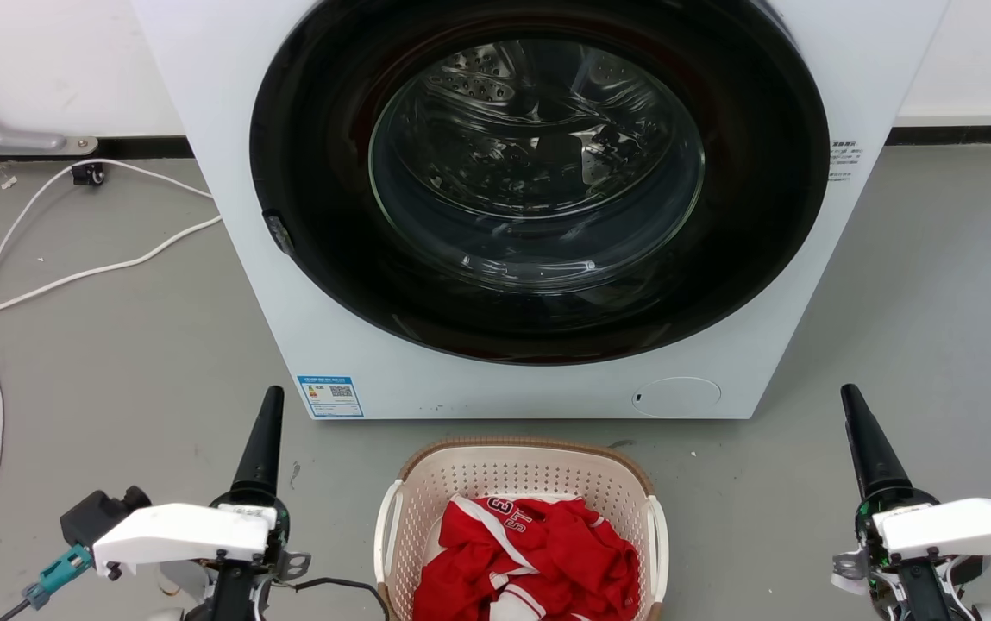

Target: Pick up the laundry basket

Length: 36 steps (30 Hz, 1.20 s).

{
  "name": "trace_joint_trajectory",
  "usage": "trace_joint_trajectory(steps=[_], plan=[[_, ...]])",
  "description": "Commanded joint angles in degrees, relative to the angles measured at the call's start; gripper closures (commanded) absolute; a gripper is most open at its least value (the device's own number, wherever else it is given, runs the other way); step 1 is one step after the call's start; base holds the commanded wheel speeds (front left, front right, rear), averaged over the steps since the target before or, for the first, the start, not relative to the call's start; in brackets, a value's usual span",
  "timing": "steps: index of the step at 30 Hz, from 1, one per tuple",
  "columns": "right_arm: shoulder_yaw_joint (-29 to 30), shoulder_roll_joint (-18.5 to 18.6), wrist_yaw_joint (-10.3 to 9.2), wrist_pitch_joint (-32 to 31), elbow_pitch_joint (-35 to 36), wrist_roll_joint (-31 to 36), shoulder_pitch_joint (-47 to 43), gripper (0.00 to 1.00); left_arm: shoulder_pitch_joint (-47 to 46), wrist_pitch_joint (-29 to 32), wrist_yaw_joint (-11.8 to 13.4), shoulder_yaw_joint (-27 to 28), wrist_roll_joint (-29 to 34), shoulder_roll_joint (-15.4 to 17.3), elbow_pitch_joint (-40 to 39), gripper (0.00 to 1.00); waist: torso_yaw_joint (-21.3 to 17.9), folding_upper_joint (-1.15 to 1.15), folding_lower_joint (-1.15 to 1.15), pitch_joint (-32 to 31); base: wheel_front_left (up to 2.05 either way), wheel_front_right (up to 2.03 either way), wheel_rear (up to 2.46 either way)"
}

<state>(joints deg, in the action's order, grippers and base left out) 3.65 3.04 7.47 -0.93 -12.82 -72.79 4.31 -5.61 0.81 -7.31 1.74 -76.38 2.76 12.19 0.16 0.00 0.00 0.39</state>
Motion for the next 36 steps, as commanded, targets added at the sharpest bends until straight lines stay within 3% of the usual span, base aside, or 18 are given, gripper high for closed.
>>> trace_joint_trajectory(steps=[1,21,36], plan=[[-0.4,0.35,0.02,0.75,1.59,4.17,1.55,0.0,-1.75,-0.65,-0.08,-0.67,3.24,0.18,-1.62,0.0,0.03,0.0,0.0,0.01,0.0,0.0,0.0],[-1.91,-0.09,0.02,5.25,2.69,28.96,1.0,0.0,-2.46,-5.14,0.53,-5.26,28.87,0.17,-1.08,0.0,0.3,0.0,0.0,0.1,0.0,0.0,0.0],[-3.11,-0.1,0.02,7.1,1.78,40.85,0.61,0.0,-3.21,-7.78,2.03,-8.12,41.3,0.59,0.12,0.0,0.48,0.0,0.0,-0.01,0.0,0.0,0.0]])
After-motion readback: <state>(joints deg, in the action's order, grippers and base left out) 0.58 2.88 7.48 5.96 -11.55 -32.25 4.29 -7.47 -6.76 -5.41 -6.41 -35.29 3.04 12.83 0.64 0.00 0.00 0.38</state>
